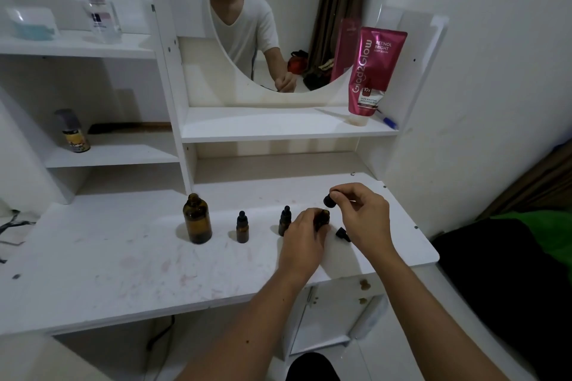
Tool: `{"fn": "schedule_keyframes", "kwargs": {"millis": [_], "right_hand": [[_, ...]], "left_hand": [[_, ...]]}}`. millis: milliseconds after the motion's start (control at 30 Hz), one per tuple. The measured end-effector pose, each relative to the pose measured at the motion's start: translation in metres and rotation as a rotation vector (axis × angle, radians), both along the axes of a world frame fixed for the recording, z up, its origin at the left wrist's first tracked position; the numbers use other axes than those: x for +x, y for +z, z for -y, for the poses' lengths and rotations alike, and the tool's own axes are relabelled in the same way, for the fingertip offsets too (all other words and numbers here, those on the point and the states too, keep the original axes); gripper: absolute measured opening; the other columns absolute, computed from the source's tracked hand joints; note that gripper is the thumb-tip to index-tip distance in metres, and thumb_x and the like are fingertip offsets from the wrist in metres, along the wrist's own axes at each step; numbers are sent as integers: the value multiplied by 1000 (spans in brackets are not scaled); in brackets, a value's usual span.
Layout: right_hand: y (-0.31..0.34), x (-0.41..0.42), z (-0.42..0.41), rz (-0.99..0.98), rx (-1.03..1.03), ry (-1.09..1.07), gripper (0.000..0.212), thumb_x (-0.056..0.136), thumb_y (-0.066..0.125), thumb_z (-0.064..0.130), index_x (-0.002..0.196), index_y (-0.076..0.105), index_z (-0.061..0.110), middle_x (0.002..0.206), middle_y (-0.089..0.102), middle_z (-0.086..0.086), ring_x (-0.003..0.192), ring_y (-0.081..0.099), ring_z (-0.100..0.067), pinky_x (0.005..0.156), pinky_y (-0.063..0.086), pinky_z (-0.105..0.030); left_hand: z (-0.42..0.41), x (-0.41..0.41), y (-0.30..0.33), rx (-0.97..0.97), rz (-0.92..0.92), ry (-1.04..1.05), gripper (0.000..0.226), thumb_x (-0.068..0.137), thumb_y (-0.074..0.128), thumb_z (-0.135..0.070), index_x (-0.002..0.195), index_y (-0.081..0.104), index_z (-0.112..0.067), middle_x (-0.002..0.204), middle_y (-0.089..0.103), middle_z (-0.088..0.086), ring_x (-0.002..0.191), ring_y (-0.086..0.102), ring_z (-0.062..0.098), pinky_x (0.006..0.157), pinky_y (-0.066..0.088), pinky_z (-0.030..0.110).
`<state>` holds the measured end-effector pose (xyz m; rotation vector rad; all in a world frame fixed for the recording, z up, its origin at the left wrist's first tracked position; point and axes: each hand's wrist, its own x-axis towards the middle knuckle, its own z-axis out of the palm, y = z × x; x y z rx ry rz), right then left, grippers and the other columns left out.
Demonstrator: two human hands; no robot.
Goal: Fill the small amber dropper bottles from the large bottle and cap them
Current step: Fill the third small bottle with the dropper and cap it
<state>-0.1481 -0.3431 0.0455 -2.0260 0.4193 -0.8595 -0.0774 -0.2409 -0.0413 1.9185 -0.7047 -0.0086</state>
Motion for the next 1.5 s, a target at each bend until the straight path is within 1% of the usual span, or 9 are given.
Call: {"fn": "schedule_keyframes", "kwargs": {"millis": [133,267,500,567,733,900,1033,1300,1500], "right_hand": [[5,-1,0,-25,-21,30,12,97,71,10,104,78,16,88,79,10,90,74,-1,83,59,-20],[16,-4,-2,-3,-39,24,14,97,71,11,107,78,16,96,78,10,94,74,-3,88,59,-22],[38,-17,-10,101,-48,-16,16,97,72,11,111,78,18,100,78,10,94,75,-5,91,60,-26],[43,-19,-16,129,-41,-18,17,97,72,11,110,78,19,100,78,8,93,75,-5,91,61,-27],[50,-15,-43,143,1,33,15,97,73,13,111,78,17,100,79,5,96,76,-10,93,61,-33],[56,0,-84,149,31,120,17,97,73,16,114,77,16,100,80,4,86,75,-4,75,60,-26],[58,19,-116,163,69,201,19,97,73,16,116,77,16,105,79,3,101,75,-8,92,59,-24],[59,51,-163,182,102,272,20,97,72,14,117,77,14,106,79,4,102,74,-4,94,57,-20],[66,70,-177,242,57,281,20,99,70,11,118,75,10,109,78,1,106,74,-9,97,57,-23]], "left_hand": [[0,0,-1,20,-15,-13,25,103,57,-21,127,61,-22,121,65,-10,111,61,4,102,51,29],[-4,-6,-2,49,-21,-54,41,106,52,-24,146,45,-17,138,55,-2,124,55,15,107,47,37],[-19,-14,8,73,-106,-57,55,105,54,-21,156,33,-14,157,41,-2,140,44,15,109,36,23],[-29,-16,6,70,-114,-63,55,104,55,-19,155,34,-17,157,43,-3,142,42,14,114,36,27],[-71,-15,5,65,-116,-126,45,101,62,-24,144,49,-28,139,59,-12,129,54,5,113,45,33],[-135,-8,12,32,-86,-116,33,94,72,-24,127,65,-23,126,68,-12,113,63,-2,100,50,15],[-186,4,14,-19,-109,-81,27,88,80,-19,113,72,-21,110,73,-12,102,68,-1,96,57,23],[-242,34,20,-89,-113,318,44,73,92,-29,105,62,-24,94,63,-4,84,61,13,72,52,19],[-232,54,24,-109,-200,309,78,74,91,-33,139,50,-20,137,55,-5,120,55,15,104,50,33]]}}
